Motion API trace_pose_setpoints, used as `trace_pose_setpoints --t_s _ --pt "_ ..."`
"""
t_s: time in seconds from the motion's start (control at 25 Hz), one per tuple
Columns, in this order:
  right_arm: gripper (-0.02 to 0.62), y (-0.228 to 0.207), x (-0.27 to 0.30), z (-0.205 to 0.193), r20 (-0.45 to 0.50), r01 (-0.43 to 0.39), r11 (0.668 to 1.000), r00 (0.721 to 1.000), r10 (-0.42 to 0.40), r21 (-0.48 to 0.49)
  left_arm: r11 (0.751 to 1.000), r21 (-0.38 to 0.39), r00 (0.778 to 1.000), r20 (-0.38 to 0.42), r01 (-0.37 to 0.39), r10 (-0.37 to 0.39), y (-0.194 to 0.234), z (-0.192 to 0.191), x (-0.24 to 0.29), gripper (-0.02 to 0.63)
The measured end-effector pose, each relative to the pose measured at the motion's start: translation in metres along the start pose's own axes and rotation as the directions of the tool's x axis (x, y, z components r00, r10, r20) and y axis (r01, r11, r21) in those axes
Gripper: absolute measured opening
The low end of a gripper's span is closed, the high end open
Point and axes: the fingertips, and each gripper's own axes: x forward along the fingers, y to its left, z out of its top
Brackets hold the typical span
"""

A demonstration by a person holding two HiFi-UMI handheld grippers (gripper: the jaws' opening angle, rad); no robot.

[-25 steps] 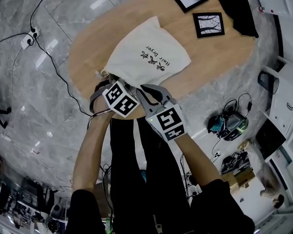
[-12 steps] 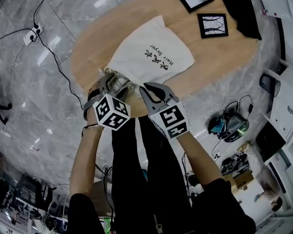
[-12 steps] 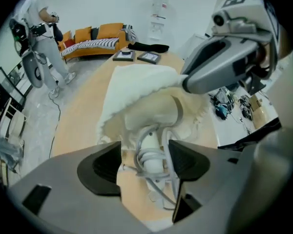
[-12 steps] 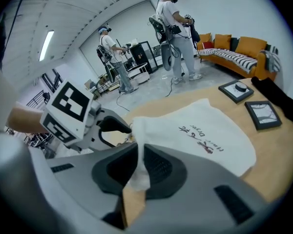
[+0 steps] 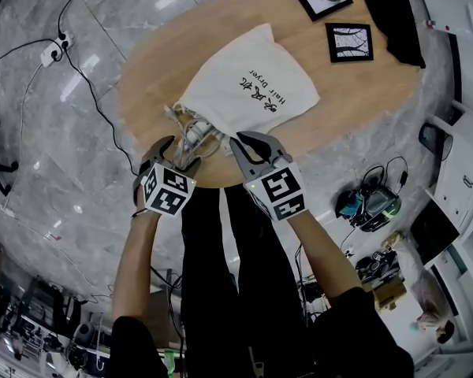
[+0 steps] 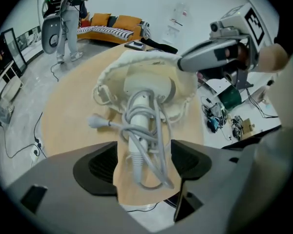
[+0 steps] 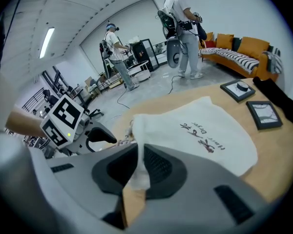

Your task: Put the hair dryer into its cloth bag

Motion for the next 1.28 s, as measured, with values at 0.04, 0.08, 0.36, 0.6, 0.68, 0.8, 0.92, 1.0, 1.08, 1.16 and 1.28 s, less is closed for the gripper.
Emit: trace_pose_setpoints --t_s 0.04,0.08,0.36,0.6,0.68,0.8,0.92,1.0,1.08,1.16,1.28 --pt "0.049 0.000 0.001 0.000 -0.001 0.001 1.000 1.000 -0.001 0.000 1.000 -0.002 1.000 -0.002 0.001 -0.001 -0.001 -0.002 0.005 0.339" --pt "0.049 0.000 0.001 0.000 -0.001 0.003 1.000 1.000 -0.003 0.000 1.000 -0.002 1.000 -0.009 -0.001 0.001 -0.002 -0.003 0.011 0.339" --pt "0.049 0.002 0.001 -0.003 -0.005 0.009 1.000 1.000 -0.009 0.005 0.998 -0.069 1.000 -0.022 0.001 -0.003 -0.002 -0.009 0.032 0.309" --pt "0.049 0.003 0.002 -0.004 0.000 0.016 1.000 1.000 -0.016 0.012 0.996 -0.090 0.998 0.066 -0.011 0.017 -0.001 -0.008 0.023 0.149" --pt "0.049 0.003 0.000 -0.002 0.005 0.016 1.000 1.000 -0.016 0.004 0.997 -0.080 0.996 0.090 -0.008 0.015 -0.004 -0.005 0.018 0.146" --pt "0.049 0.003 -0.005 0.001 0.011 0.026 1.000 1.000 -0.026 -0.018 0.997 -0.076 0.993 0.120 0.013 -0.004 -0.011 0.003 0.010 0.146" --pt "0.049 0.003 -0.004 -0.001 0.008 0.025 1.000 1.000 -0.025 -0.013 0.997 -0.072 0.989 0.150 0.025 -0.014 -0.016 0.011 0.002 0.146" --pt "0.049 0.003 -0.004 -0.001 0.008 0.024 1.000 1.000 -0.024 -0.009 0.997 -0.065 0.985 0.172 0.030 -0.019 -0.019 0.019 -0.003 0.146" --pt "0.049 0.002 -0.005 0.000 0.008 0.025 1.000 1.000 -0.025 -0.006 0.998 -0.055 0.981 0.192 0.035 -0.024 -0.022 0.028 -0.008 0.146" --pt "0.049 0.002 -0.005 0.001 0.010 0.024 1.000 1.000 -0.024 -0.002 0.998 -0.043 0.978 0.204 0.039 -0.029 -0.023 0.037 -0.010 0.144" --pt "0.049 0.001 -0.006 0.002 0.014 0.020 1.000 1.000 -0.020 -0.005 0.999 -0.020 0.976 0.214 0.048 -0.042 -0.025 0.049 -0.010 0.144"
